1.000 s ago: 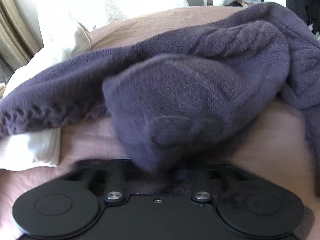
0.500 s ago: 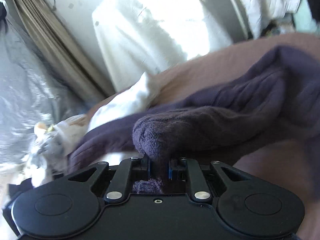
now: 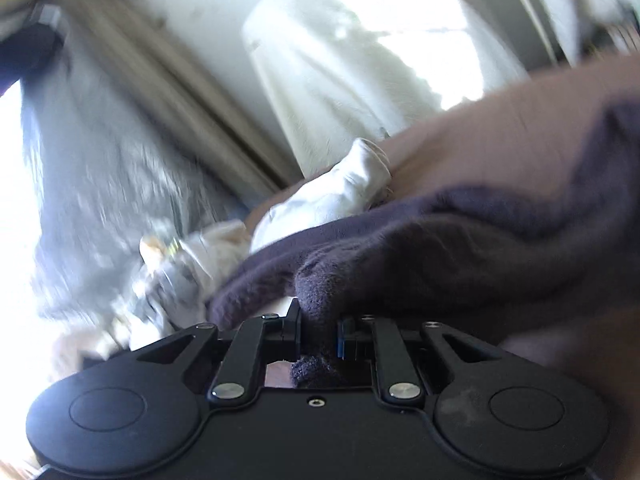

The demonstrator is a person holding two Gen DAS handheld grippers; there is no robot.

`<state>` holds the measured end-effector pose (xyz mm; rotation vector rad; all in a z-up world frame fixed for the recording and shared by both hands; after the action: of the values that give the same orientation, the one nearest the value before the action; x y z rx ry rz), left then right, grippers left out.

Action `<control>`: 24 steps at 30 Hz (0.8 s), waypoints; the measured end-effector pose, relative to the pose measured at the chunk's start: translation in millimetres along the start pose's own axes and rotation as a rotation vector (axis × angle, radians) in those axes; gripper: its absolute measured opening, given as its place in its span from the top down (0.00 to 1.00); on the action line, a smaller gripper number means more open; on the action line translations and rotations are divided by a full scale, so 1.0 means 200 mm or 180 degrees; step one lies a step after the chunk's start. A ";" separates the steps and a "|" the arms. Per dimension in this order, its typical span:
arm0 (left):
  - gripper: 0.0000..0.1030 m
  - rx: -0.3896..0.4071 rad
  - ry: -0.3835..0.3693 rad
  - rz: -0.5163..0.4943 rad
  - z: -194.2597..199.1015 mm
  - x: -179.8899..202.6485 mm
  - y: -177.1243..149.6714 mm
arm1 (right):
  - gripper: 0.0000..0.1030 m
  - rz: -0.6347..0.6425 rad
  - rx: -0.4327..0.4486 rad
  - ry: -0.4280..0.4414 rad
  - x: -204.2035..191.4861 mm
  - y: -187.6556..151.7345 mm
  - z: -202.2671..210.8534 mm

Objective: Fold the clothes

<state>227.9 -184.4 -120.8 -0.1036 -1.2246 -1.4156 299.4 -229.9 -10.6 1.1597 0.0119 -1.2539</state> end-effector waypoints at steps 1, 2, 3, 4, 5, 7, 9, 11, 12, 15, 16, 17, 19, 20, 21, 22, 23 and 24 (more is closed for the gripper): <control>0.15 0.0002 -0.0052 -0.0022 0.02 0.02 0.00 | 0.82 0.0079 -0.0003 -0.0024 -0.02 0.03 -0.01; 0.15 0.0032 -0.0119 -0.0089 0.05 0.05 0.01 | 0.82 0.0116 0.0009 -0.0005 -0.04 0.07 -0.02; 0.15 0.0076 -0.0195 -0.0171 0.08 0.08 0.02 | 0.82 0.0153 0.0021 0.0014 -0.07 0.10 -0.03; 0.09 0.0135 -0.0295 -0.0258 0.12 0.10 0.04 | 0.82 0.0183 0.0035 0.0040 -0.09 0.13 -0.03; 0.01 0.0202 -0.0382 -0.0329 0.16 0.11 0.05 | 0.82 0.0192 0.0057 0.0090 -0.11 0.15 -0.03; 0.00 0.0315 -0.0503 -0.0427 0.22 0.11 0.04 | 0.82 0.0235 0.0092 0.0223 -0.17 0.19 -0.03; 0.00 0.0329 -0.0675 -0.0357 0.24 0.09 0.03 | 0.82 0.0292 0.0073 0.0371 -0.23 0.19 -0.04; 0.00 0.0330 -0.0869 -0.0260 0.25 0.06 0.01 | 0.82 0.0359 0.0021 0.0512 -0.29 0.18 -0.06; 0.00 0.0293 -0.0860 -0.0152 0.23 0.02 0.01 | 0.82 0.0403 -0.0069 0.0529 -0.30 0.15 -0.09; 0.18 0.0175 -0.0527 0.0268 0.14 -0.17 -0.01 | 0.82 0.0504 -0.0520 0.0424 -0.27 0.00 -0.21; 0.61 0.0113 -0.0382 0.0340 0.12 -0.23 -0.01 | 0.79 0.0530 -0.0644 0.0272 -0.23 -0.05 -0.24; 0.84 0.0070 -0.0231 0.0332 0.12 -0.28 -0.01 | 0.73 0.0558 -0.0695 0.0123 -0.18 -0.09 -0.24; 0.87 0.0031 0.0083 0.0255 0.14 -0.37 0.01 | 0.55 0.0676 -0.0625 -0.0186 -0.08 -0.13 -0.19; 0.88 0.0079 0.0246 0.0140 0.17 -0.39 0.03 | 0.35 0.0831 -0.0506 -0.0441 -0.02 -0.14 -0.15; 0.89 0.0165 0.0411 -0.0019 0.20 -0.40 0.06 | 0.29 0.0986 -0.0387 -0.0696 0.04 -0.15 -0.11; 0.90 0.0252 0.0574 -0.0182 0.23 -0.40 0.09 | 0.25 0.1077 -0.0306 -0.0928 0.10 -0.17 -0.07; 0.90 0.0330 0.0682 -0.0279 0.27 -0.39 0.13 | 0.25 0.1000 -0.0331 -0.1100 0.20 -0.19 -0.03; 0.90 0.0413 0.0733 -0.0296 0.31 -0.40 0.18 | 0.25 0.0922 -0.0357 -0.1271 0.28 -0.22 0.02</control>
<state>243.6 -79.7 -126.5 0.2034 -1.1371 -1.3816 287.1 -267.4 -71.0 0.7678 -0.3664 -1.1880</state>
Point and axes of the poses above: each gripper's, at about its wrist camera, not at the fingertips, and z roughly against the way its jaws point, x to its right, y to its top, the point moved 9 cm from there along -z, roughly the way its jaws point, and after that the axes turned 1 degree about -x, right-handed, at the moved point
